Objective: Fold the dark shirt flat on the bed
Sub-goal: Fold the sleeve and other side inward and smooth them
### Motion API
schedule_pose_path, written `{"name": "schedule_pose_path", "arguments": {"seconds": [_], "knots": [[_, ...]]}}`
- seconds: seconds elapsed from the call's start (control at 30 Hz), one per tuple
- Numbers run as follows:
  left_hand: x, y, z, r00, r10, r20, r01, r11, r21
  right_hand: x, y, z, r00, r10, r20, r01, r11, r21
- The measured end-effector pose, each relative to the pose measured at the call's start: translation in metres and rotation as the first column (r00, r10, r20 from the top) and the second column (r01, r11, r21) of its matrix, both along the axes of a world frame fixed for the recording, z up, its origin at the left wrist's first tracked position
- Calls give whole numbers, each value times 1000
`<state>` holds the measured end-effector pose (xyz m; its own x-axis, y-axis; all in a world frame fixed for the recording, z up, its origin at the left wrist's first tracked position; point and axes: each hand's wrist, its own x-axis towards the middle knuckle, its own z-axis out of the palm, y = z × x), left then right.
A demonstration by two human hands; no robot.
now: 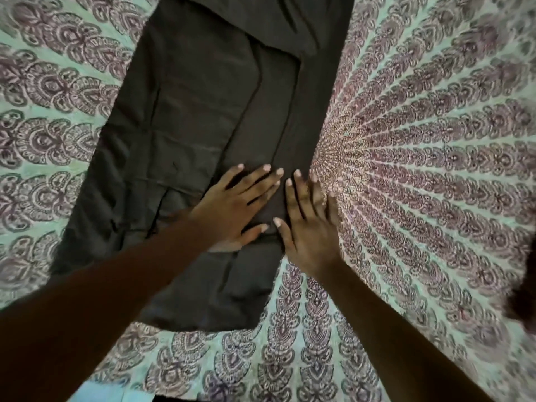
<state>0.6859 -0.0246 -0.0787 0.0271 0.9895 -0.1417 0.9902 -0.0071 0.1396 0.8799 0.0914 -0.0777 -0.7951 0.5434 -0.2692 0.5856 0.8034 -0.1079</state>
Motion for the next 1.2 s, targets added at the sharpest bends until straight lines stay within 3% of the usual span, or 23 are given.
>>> {"name": "schedule_pose_path", "arguments": {"seconds": [0.2, 0.4, 0.63, 0.87, 1.2], "knots": [[16, -73, 8, 994, -76, 74, 82, 993, -88, 42, -65, 16, 984, 179, -23, -180, 983, -38], [20, -77, 15, 995, -94, 26, 97, 989, -111, 36, -63, 13, 998, -64, -1, 64, 998, -26], [24, -83, 14, 996, -84, 13, 85, 981, -172, 75, -143, 18, 993, 104, 56, -97, 990, -102], [27, -78, 18, 997, -71, -7, 67, 964, -257, 46, -108, 16, 994, -110, 15, 111, 993, -47], [25, -80, 15, 994, -84, 63, 97, 962, -254, 82, -167, 22, 998, 15, -64, -27, 980, -196]]}}
